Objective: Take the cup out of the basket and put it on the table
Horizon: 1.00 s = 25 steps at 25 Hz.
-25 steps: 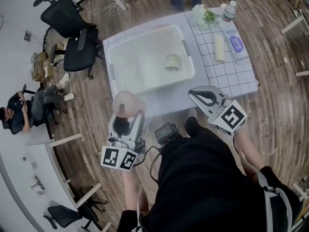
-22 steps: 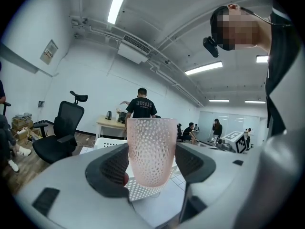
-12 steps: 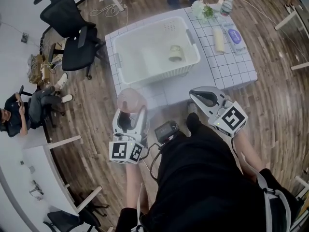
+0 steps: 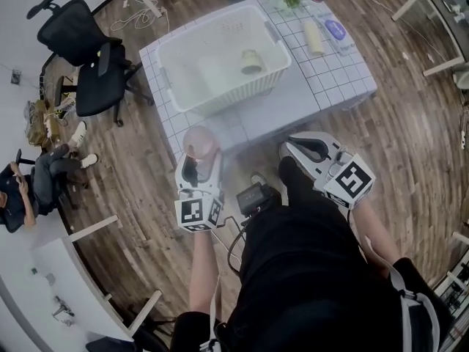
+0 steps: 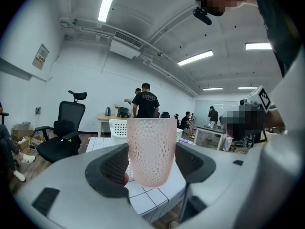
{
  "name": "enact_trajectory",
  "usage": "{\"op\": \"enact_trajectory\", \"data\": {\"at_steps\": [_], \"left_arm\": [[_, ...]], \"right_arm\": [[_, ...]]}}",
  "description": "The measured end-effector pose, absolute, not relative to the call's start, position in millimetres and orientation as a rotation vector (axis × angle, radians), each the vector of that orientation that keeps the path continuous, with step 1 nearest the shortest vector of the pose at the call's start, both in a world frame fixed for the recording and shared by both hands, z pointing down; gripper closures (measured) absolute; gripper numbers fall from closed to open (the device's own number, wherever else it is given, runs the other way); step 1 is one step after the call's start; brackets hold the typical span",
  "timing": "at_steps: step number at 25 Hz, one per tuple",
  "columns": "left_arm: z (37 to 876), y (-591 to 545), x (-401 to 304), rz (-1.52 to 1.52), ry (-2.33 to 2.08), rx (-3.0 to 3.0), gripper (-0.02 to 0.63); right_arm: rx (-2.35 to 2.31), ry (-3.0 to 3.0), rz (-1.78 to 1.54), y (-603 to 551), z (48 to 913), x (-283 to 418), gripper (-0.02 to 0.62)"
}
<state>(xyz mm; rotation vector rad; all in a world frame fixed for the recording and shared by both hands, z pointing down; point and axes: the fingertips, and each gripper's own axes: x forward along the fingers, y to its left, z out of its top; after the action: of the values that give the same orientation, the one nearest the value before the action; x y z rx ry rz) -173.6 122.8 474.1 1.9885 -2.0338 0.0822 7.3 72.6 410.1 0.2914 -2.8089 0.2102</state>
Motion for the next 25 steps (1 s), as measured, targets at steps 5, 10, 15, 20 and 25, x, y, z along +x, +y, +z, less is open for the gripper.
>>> {"op": "enact_trajectory", "data": {"at_steps": [5,10,15,20,25], "left_arm": [[517.8,117.5,-169.7,0.118,-2.073,1.971,0.299],[558.8,97.1,-175.4,0.241,-2.173,1.943,0.299],[594.0,76.0,-176.7,0.314,-2.195,1.926,0.299],[623.0,58.8,-165.5,0.398,-2.133,1.922,0.299],[649.7,57.0,-163.3,0.463,-2.121,1.872,0.299]], "right_arm": [[0.299,-2.761,0.239,93.9,425.7,10.7,0.58],[0.3,-2.709,0.234,96.3,432.8,21.6,0.58],[0.341,-2.701,0.223,86.4,431.6,35.2,0.58],[0.356,-2.654,0.254,86.3,438.6,47.2,0.58],[0.367,-2.643,0.256,85.7,441.0,52.4,0.58]]}}
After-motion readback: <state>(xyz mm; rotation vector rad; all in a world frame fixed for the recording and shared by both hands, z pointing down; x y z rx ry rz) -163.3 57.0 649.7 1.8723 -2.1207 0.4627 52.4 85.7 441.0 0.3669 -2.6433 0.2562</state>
